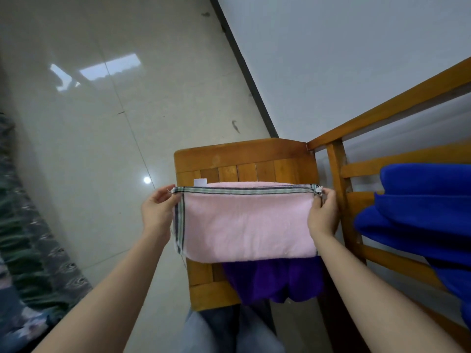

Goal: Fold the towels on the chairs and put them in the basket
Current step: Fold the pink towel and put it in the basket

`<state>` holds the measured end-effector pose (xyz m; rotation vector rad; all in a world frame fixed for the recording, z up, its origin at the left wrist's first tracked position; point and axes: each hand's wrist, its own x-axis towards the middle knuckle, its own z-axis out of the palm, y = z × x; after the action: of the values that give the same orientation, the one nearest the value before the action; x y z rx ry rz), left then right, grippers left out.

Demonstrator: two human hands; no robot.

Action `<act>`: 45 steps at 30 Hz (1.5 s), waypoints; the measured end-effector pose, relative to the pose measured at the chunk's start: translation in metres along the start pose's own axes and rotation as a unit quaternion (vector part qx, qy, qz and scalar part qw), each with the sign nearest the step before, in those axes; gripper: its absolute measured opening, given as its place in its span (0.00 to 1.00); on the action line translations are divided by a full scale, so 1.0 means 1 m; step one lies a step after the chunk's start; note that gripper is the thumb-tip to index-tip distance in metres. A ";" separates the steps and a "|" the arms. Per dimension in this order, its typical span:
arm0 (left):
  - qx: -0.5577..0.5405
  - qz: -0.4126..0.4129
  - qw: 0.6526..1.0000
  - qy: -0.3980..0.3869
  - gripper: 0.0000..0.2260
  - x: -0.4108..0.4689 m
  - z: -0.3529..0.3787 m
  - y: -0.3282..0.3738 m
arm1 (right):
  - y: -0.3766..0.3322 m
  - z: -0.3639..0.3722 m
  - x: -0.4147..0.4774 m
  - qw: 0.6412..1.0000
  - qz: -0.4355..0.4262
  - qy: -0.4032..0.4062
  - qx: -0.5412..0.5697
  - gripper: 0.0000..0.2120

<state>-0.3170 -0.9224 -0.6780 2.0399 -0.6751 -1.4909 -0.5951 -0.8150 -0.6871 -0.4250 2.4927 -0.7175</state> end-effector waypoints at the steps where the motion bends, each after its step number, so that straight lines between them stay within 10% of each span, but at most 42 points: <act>1: 0.006 0.000 1.000 0.004 0.10 0.002 0.002 -0.002 | 0.002 0.002 0.002 1.000 0.001 -0.003 -0.013 0.12; 19: 0.195 0.104 0.972 0.076 0.07 0.034 0.031 -0.019 | 0.012 0.031 0.033 0.992 0.021 -0.034 -0.123 0.10; 23: 0.404 0.186 0.892 0.075 0.22 0.017 0.031 -0.021 | 0.002 0.025 0.026 0.985 0.009 -0.028 -0.172 0.16; 27: 0.558 0.307 0.769 -0.055 0.28 -0.020 0.046 -0.045 | 0.000 0.016 -0.017 0.948 -0.186 -0.031 -0.257 0.23; 31: 0.656 0.323 0.660 -0.172 0.27 -0.026 0.059 -0.072 | 0.005 0.026 -0.048 0.869 -0.275 -0.216 -0.350 0.26; 45: 0.666 0.355 0.652 -0.077 0.31 0.059 0.045 -0.047 | -0.016 0.101 0.030 0.733 -0.456 -0.233 -0.447 0.31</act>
<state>-0.3400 -0.9313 -0.7621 1.8645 -2.8543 -0.5534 -0.5623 -0.8817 -0.7635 -1.9688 1.8358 0.3805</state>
